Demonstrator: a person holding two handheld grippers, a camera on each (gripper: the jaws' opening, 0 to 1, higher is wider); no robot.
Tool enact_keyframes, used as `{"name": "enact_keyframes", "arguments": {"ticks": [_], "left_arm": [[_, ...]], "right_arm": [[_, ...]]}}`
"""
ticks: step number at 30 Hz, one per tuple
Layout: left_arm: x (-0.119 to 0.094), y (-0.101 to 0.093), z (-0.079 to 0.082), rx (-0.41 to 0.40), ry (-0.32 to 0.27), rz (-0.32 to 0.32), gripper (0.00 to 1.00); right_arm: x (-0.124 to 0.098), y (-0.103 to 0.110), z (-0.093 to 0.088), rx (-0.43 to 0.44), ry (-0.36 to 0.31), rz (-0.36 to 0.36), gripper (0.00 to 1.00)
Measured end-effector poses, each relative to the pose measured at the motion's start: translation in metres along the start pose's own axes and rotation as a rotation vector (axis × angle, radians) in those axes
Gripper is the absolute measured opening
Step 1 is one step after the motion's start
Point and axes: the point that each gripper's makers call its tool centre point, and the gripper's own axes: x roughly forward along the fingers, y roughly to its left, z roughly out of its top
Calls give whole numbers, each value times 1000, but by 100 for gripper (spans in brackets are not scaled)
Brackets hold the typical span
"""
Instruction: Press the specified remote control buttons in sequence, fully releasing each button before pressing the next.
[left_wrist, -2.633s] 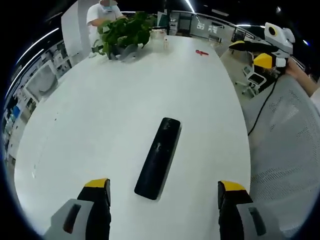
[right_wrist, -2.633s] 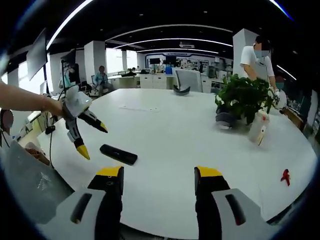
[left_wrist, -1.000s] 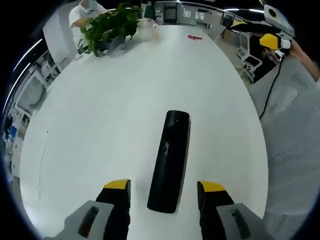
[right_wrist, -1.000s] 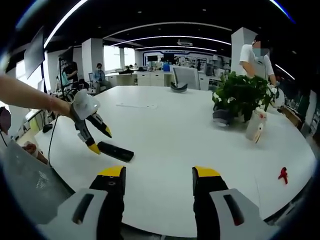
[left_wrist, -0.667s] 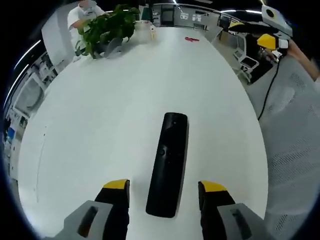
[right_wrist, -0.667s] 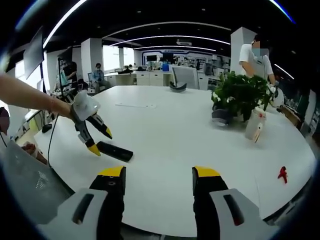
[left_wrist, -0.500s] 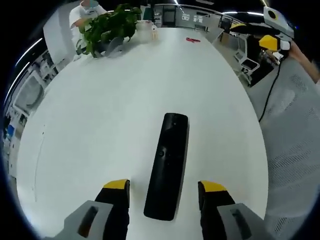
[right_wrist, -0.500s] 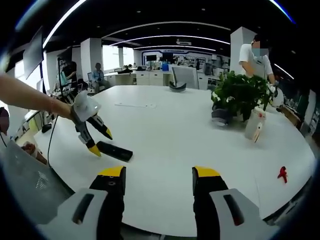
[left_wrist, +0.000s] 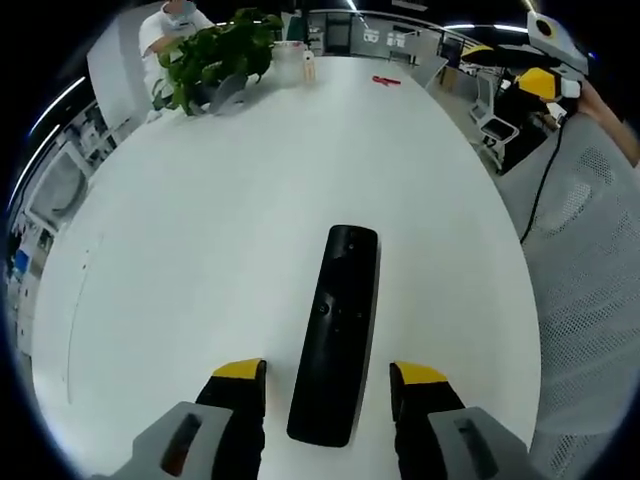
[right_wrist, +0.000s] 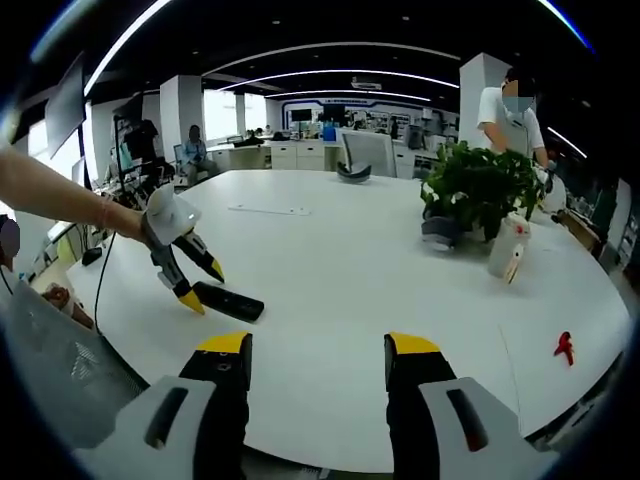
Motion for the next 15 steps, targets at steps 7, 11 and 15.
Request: {"name": "enact_keyframes", "arguments": {"ticks": [7,11,15], "left_arm": [[-2,2,2,26,-21,25,38],[-1,3,2,11,-29,28,37],[-1,2,3,2,-42,32,33]], "right_arm": [[0,-1,0,2,0,-3,55],[0,0,-1,-1,3,0,55],[1,1,-1,-7,8,3,55]]}}
